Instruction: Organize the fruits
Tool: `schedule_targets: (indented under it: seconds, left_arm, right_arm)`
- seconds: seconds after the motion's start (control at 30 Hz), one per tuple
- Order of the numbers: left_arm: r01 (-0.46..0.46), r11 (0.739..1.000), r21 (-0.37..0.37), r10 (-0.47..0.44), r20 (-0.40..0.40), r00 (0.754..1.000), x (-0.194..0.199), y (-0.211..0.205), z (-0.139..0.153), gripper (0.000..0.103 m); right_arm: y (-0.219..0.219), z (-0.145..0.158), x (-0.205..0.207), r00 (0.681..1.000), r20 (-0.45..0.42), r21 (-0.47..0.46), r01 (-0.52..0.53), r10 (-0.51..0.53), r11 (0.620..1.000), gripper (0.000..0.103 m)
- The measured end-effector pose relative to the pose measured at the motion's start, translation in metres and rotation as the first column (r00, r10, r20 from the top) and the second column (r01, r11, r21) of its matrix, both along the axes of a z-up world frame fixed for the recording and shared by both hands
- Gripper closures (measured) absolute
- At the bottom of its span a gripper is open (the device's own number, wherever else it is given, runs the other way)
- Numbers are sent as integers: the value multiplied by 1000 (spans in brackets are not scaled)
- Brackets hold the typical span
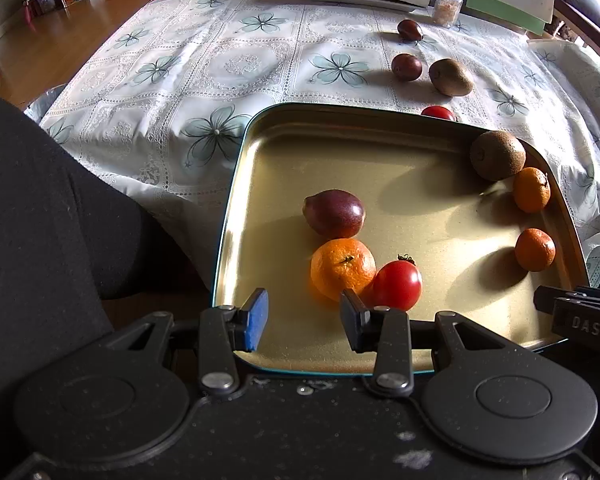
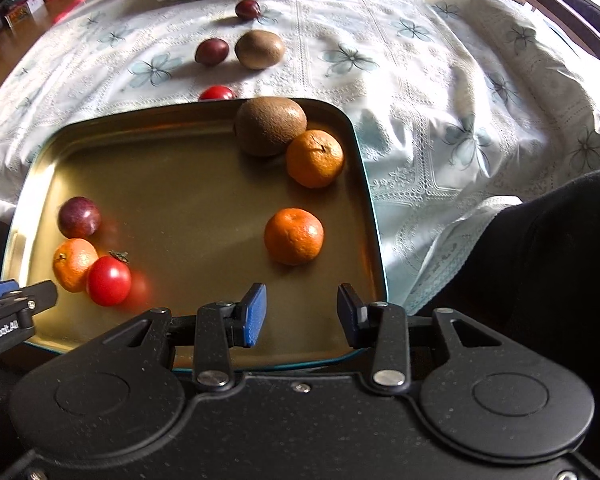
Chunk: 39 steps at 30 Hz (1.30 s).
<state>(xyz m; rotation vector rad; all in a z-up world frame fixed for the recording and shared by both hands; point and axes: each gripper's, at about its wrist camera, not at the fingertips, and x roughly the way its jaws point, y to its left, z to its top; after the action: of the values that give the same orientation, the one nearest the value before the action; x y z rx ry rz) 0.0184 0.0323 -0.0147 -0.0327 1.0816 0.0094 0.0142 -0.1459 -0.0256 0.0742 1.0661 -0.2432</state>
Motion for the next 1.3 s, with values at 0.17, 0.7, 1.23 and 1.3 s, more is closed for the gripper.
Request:
schedule_targets:
  seconds: [0.17,0.7,1.23,1.3]
  left_arm:
    - [5,1000,8,-5,-1,1000,-4,0,0,62]
    - [35,999,-1,-35,-115,993,3,-6,-10,62]
    - [136,990,39,-131,-120,984,78,-13,34,62]
    - [146,988,54,-140,-101,985,96,-16,42,62]
  right_arm:
    - [1,-4,4,999,-39,-10,-1,0,1000,54]
    - [6,-18,11,984,-161,49,-70,77,996,55]
    - [-12,17,55,970,-174,87,-156,169,984,56]
    - [-15,25,66,973,-154,90,-158,171,983,56]
